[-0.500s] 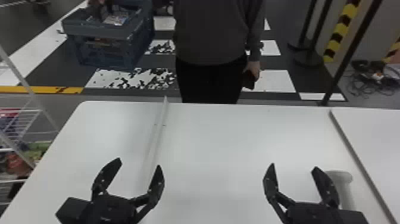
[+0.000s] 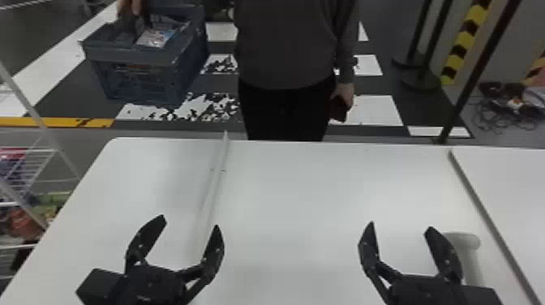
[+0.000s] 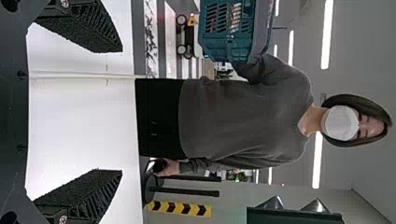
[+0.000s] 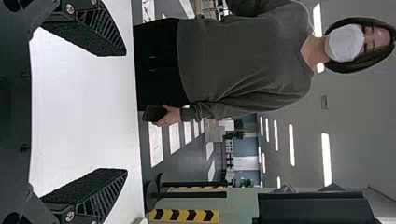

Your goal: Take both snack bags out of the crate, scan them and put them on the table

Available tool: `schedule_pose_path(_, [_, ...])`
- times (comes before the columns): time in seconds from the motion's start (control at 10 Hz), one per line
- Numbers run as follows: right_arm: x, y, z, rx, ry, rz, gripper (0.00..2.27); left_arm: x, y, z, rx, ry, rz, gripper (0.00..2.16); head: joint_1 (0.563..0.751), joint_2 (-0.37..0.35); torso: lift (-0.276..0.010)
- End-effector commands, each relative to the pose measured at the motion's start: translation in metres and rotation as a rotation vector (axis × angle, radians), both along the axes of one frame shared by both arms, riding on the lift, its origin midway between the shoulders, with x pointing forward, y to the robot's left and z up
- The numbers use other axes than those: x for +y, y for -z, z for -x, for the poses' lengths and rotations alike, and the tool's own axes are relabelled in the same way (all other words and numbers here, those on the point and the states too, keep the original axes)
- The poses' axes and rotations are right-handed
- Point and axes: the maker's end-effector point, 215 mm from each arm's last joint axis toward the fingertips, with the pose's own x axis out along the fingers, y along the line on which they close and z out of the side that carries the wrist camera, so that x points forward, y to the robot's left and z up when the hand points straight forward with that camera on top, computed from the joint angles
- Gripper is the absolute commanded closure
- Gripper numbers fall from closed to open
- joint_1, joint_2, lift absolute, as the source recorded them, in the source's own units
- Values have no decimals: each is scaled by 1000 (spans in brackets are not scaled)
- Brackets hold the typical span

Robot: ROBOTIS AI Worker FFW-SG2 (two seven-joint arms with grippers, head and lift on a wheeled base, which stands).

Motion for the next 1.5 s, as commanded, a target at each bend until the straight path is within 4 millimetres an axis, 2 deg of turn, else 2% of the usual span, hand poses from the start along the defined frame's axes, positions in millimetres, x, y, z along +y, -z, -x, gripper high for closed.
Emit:
schedule_pose_path(0.0, [1, 1, 0, 3, -2, 0, 103, -1, 0, 0, 0, 3, 0, 63, 695, 62, -93])
schedule_pose_path(1.4, [4, 0, 1, -11, -7, 10, 70, -9, -5, 1, -16, 33, -9, 63, 695, 55, -93])
